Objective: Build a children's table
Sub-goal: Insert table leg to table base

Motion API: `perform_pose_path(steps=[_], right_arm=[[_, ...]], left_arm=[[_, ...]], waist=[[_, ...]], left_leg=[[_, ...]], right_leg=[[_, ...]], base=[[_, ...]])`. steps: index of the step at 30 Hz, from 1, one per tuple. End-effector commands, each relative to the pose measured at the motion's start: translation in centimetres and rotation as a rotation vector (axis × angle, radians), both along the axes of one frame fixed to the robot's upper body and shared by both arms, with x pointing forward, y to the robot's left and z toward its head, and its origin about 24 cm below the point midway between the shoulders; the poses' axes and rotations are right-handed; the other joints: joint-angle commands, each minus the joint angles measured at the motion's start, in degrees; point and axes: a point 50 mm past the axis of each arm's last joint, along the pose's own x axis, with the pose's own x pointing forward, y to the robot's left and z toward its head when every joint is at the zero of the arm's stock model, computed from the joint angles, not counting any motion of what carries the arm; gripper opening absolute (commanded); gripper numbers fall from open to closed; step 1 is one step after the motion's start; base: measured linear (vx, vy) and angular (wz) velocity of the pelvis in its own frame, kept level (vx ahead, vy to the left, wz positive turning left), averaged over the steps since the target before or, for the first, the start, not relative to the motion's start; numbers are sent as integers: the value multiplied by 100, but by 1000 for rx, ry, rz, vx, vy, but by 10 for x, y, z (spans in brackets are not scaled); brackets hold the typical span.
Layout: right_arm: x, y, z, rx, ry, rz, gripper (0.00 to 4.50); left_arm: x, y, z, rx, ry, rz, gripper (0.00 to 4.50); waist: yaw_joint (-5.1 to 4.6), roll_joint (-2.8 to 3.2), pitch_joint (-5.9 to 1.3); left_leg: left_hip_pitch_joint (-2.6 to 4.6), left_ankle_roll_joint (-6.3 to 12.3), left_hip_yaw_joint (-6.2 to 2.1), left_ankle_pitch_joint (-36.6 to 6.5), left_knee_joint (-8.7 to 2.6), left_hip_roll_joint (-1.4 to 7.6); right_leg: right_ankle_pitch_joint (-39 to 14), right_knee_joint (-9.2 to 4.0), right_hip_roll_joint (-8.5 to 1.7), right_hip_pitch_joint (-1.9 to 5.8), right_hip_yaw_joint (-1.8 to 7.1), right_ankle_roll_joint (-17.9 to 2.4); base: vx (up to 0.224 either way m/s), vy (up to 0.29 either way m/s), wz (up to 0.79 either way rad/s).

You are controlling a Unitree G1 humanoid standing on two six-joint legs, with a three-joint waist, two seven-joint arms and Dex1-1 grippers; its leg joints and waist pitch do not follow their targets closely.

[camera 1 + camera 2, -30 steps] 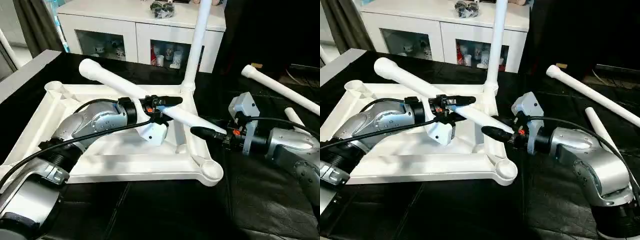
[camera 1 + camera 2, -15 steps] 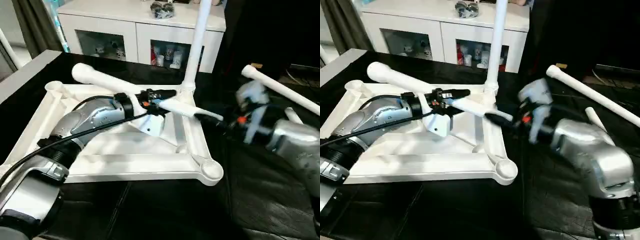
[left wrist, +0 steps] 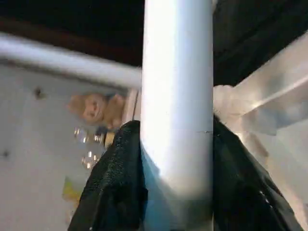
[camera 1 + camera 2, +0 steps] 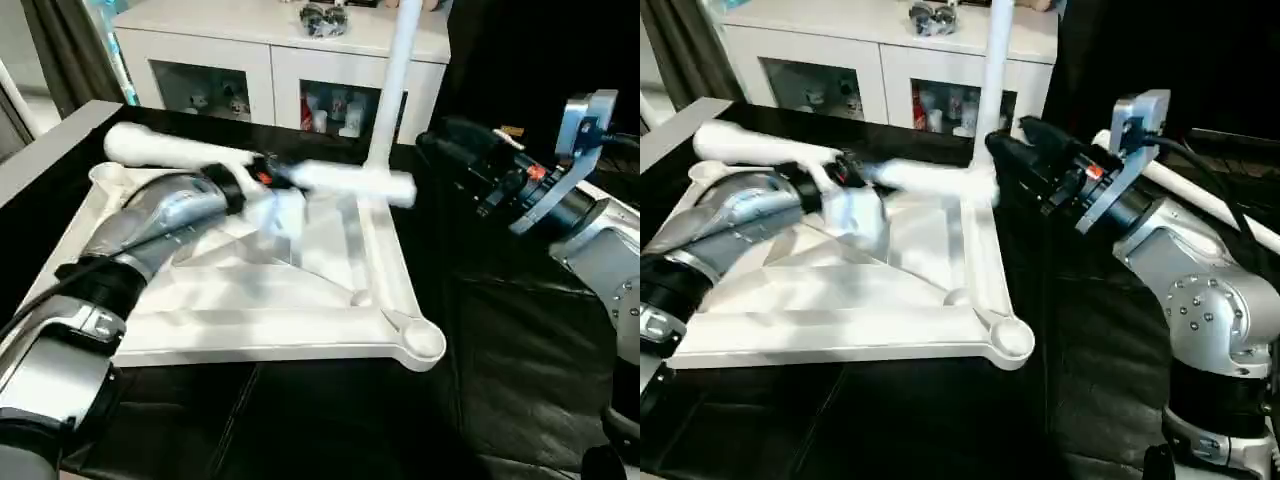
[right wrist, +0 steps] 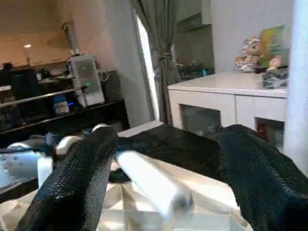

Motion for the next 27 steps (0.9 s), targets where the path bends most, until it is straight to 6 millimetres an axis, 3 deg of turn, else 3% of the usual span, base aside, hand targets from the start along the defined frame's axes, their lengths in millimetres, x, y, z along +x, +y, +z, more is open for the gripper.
perform_pose_path(steps=[1, 6, 8, 9, 10, 16, 21, 24, 27], right_arm=[[5, -9, 7, 40, -6, -78, 400], [5, -8, 9, 55, -4, -73, 435], [6, -7, 9, -27, -82, -124, 450], [5, -3, 4, -79, -91, -114, 450], [5, -3, 4, -79, -91, -114, 450], [1, 20, -13, -183, -71, -28, 450], [0, 28, -18, -188, -57, 44, 450], [-1, 30, -21, -146, 10, 80, 450], [-1, 30, -18, -93, 32, 95, 450]], left_arm=[[4, 6, 22, -117, -13, 30, 161], [4, 10, 37, -180, -30, 38, 161], [5, 13, 52, -276, -19, 44, 161], [5, 13, 67, -426, 25, 29, 161], [5, 13, 67, -426, 25, 29, 161], [-3, 6, 97, -897, 287, -136, 161], [-8, 6, 115, -1090, 414, -239, 161], [-16, 6, 126, -1210, 532, -333, 161], [-23, 7, 138, -1320, 612, -430, 161]], waist=[[24, 21, -456], [29, 17, -432], [30, 29, -440], [25, 15, -435], [50, 9, -435], [73, -15, -414], [56, -20, -403], [64, -15, -408], [61, -20, -407]], left_leg=[[202, -199, -152, -697, -383, 355], [190, -182, -147, -783, -394, 358], [198, -224, -148, -775, -396, 361], [192, -244, -138, -776, -396, 355], [195, -263, -128, -735, -387, 355], [170, -99, -117, -758, -362, 340], [168, -61, -125, -805, -375, 341], [170, -46, -129, -698, -360, 339], [160, -21, -116, -680, -359, 336]], right_leg=[[340, -345, -525, 200, 253, -1364], [183, -373, -527, 214, 263, -1312], [223, -367, -520, 205, 258, -1266], [254, -364, -522, 207, 260, -1287], [302, -347, -544, 212, 258, -1377], [100, -362, -536, 222, 261, -1535], [-159, -408, -507, 224, 265, -1392], [-51, -378, -502, 221, 254, -1533], [-29, -382, -489, 233, 260, -1499]], base=[[0, 0, 0], [0, 0, 0], [0, 0, 0], [0, 0, 0], [0, 0, 0], [0, 0, 0], [0, 0, 0], [0, 0, 0], [0, 0, 0]])
